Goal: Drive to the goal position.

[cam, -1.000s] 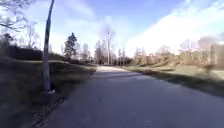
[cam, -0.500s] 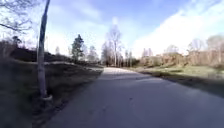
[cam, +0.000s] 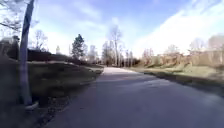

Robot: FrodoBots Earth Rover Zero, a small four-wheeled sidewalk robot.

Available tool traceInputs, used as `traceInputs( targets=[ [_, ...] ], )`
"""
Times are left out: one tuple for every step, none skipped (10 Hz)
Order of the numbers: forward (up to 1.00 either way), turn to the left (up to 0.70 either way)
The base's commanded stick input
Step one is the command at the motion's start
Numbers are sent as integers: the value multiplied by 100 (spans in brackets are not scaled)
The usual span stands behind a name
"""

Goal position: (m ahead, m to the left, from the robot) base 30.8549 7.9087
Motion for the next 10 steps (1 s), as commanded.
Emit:
traceInputs(
  targets=[
    [100, 0],
    [100, 0],
    [100, 0],
    [100, 0],
    [100, 0],
    [100, 0],
    [100, 0],
    [100, 0],
    [100, 0],
    [100, 0]
  ],
)
